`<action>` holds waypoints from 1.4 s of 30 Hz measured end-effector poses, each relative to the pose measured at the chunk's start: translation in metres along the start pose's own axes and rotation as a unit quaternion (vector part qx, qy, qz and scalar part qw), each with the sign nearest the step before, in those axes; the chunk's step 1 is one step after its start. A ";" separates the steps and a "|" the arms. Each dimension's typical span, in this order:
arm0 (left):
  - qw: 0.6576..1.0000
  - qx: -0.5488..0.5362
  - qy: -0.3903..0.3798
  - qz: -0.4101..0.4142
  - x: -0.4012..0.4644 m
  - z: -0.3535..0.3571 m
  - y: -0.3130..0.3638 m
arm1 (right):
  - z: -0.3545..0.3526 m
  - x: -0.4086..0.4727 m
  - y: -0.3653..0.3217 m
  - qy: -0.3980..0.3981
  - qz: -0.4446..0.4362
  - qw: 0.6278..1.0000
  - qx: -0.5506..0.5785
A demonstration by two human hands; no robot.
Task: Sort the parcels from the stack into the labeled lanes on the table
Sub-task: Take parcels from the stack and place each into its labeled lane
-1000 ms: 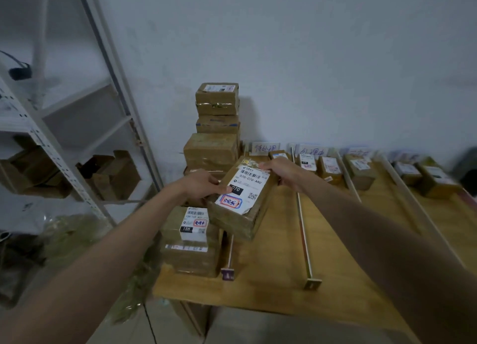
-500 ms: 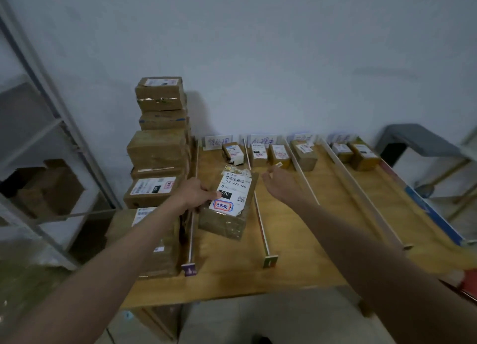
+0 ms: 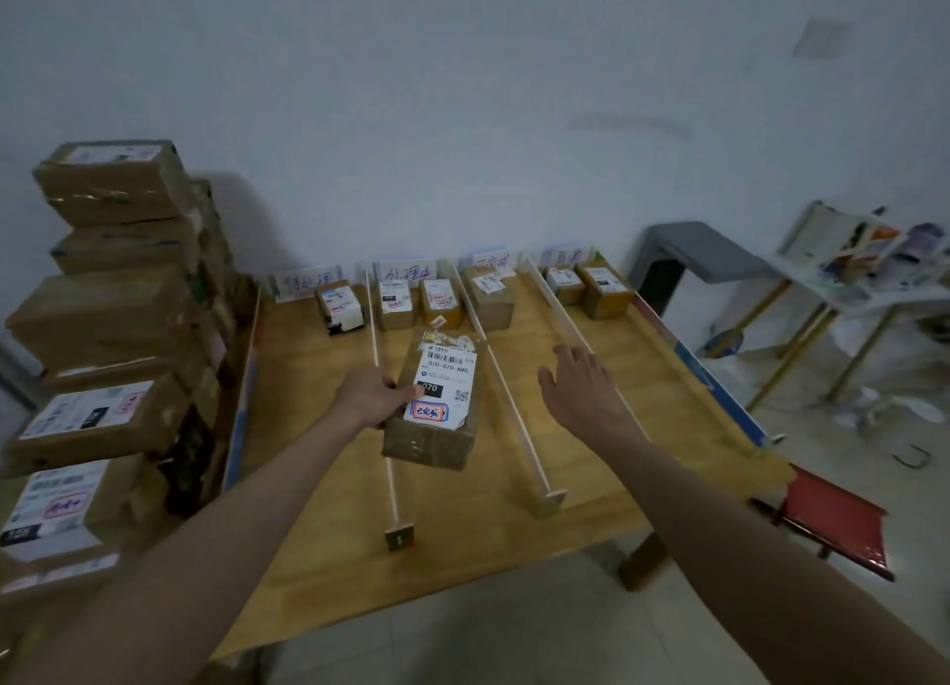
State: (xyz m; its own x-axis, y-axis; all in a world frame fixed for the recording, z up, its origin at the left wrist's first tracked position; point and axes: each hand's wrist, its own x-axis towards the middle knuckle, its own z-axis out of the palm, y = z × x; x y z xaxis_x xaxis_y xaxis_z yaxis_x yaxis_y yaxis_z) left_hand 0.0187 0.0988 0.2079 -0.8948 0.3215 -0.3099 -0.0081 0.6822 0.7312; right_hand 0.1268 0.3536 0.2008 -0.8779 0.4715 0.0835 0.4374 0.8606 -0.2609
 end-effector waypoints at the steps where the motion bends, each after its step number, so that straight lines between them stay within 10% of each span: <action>1: 1.000 -0.002 0.005 0.002 0.004 0.015 0.011 | -0.002 0.005 0.017 0.003 -0.003 1.000 -0.004; 16: 0.997 0.021 0.055 -0.055 0.059 0.199 0.125 | -0.010 0.090 0.216 -0.014 -0.069 0.997 -0.019; 42: 0.995 -0.011 0.073 -0.070 0.369 0.232 0.226 | 0.040 0.382 0.291 -0.058 -0.120 0.991 -0.012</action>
State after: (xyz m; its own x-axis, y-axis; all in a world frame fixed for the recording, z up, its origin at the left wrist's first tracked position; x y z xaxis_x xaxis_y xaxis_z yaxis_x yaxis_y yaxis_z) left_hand -0.2101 0.5241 0.1181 -0.9397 0.1247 -0.3184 -0.1449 0.6982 0.7010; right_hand -0.0888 0.7764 0.1186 -0.9730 0.2292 0.0285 0.2173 0.9500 -0.2241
